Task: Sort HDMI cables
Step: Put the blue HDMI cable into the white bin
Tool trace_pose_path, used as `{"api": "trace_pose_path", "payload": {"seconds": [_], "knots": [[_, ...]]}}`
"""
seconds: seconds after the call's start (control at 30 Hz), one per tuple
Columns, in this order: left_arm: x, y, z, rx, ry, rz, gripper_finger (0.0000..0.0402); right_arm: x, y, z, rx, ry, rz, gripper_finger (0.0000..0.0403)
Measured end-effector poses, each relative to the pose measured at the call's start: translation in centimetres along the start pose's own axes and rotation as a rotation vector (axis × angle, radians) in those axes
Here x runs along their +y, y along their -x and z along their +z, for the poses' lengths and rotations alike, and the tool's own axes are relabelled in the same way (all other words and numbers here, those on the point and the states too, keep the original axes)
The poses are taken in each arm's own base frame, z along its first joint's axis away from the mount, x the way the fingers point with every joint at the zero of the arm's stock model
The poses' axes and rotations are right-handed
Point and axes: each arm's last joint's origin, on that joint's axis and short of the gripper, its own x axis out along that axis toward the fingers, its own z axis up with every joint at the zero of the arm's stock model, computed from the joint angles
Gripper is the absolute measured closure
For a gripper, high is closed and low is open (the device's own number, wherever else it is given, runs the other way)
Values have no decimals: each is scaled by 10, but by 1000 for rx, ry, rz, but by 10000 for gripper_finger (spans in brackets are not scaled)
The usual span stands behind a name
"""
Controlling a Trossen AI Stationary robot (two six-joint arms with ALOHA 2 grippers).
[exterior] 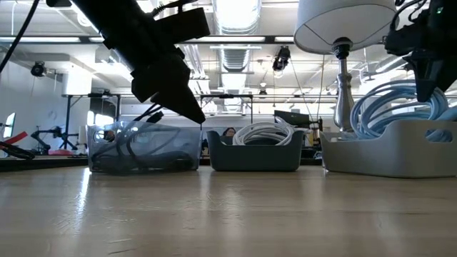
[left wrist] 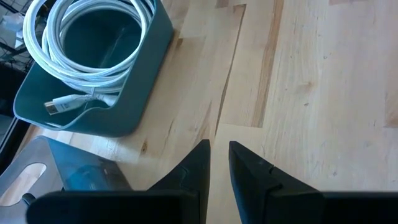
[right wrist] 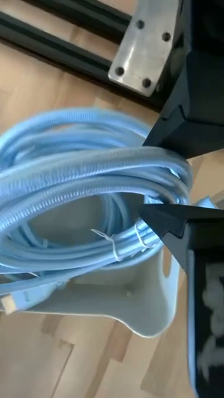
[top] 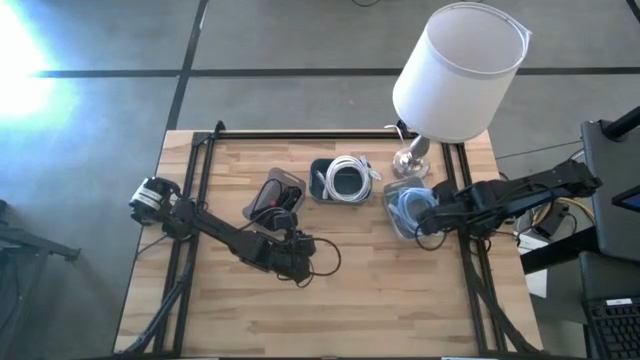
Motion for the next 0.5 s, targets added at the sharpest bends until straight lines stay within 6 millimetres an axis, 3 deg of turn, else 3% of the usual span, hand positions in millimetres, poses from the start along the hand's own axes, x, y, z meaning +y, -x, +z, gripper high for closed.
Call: {"api": "trace_pose_path", "payload": {"seconds": [0.3, 0.5], "knots": [[0, 0, 0, -3, 3, -1, 339, 16, -7, -1, 31, 110, 0, 272], [0, 0, 0, -2, -18, 0, 339, 22, 4, 3, 32, 173, 42, 250]]}}
